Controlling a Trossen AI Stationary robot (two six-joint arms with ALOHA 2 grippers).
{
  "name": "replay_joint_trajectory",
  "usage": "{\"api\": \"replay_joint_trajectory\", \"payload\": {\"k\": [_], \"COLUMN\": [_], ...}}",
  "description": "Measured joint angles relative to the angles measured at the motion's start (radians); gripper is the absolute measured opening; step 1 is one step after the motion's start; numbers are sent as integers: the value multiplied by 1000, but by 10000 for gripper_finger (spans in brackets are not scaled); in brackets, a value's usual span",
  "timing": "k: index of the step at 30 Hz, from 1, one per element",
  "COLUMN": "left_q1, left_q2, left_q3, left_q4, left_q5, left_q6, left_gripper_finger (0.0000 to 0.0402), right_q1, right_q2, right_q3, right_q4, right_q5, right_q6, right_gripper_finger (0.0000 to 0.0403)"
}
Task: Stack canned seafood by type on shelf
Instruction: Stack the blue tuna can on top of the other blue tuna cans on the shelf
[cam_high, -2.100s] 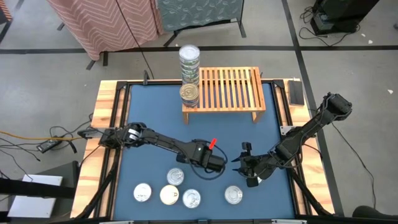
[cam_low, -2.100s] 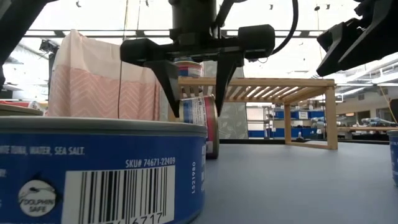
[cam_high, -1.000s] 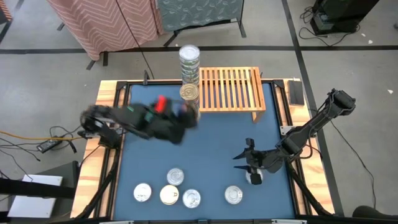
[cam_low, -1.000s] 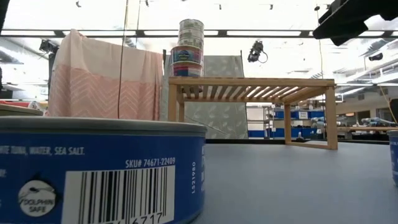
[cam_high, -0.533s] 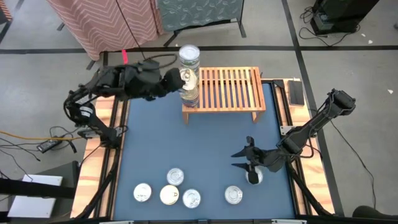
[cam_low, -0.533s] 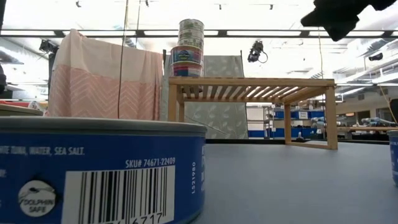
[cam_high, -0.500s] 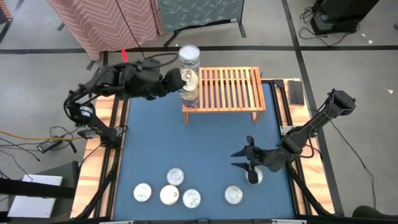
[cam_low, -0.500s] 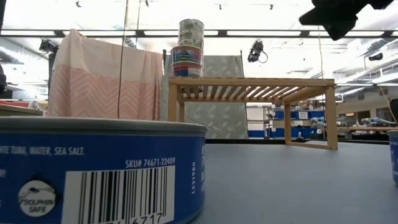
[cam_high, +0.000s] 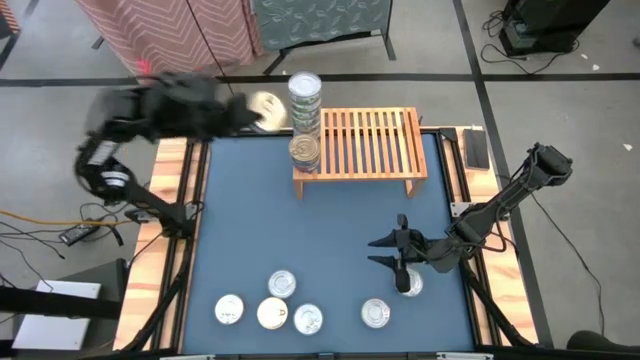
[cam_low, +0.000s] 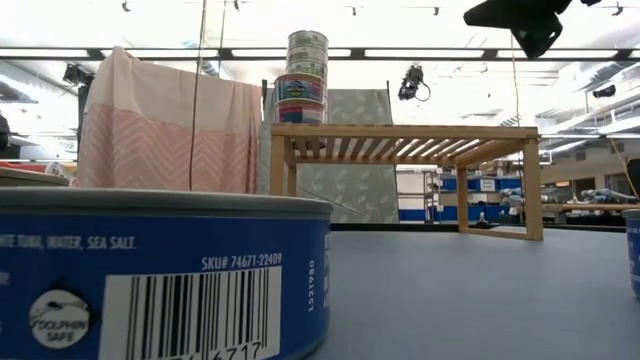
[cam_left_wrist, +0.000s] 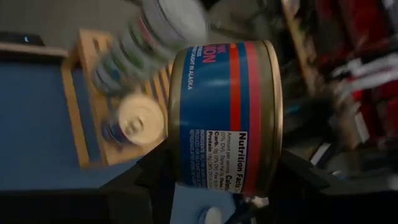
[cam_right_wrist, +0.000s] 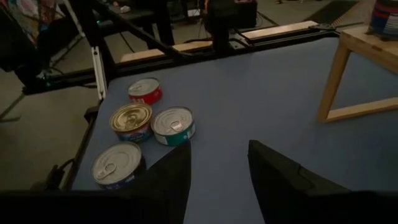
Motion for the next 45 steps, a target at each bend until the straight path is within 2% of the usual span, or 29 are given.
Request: {"api": "replay_joint_trajectory", "payload": {"k": [6,8,11,14,16,21,24,27,30,38,45], "left_q1": [43,33,-4,-30,-36,-26,-17,0,28,99,145], "left_q2": [-149,-201,-303,-412,-483,-611,-593,-535,-496,-456,-387], "left_q3": [-3,-55,-234,-491,-684,-1156,-1363,-1495,-1557,-1570,-1567], "left_q4": [-186,-248,-190,-109,77,910,1331,1566,1687,1669,1664], "left_q5": [-10,-20,-18,-34,-24,40,55,51,58,92,212], "left_q6": [-46,-96,-185,-308,-351,-346,-393,-426,-459,-392,-416], "left_gripper_finger": [199,199,199,199,199,199,199,199,199,199,199], "right_q1": [-22,-29,-38,-51,-58,-82,-105,-130,-154,-196,-223], "right_q2": [0,0,0,0,-5,-19,-19,-19,-19,-19,-19], "right_q3": [0,0,0,0,0,0,0,0,0,0,0], "right_q4": [6,6,6,5,-4,-18,-17,-15,-8,7,14], "right_q5": [0,0,-1,-2,-3,-3,-3,-3,-3,-1,0], "right_q6": [6,-7,-57,-115,-146,-186,-183,-183,-157,-70,-68], "right_gripper_finger": [162,162,162,162,162,162,162,162,162,162,162]}}
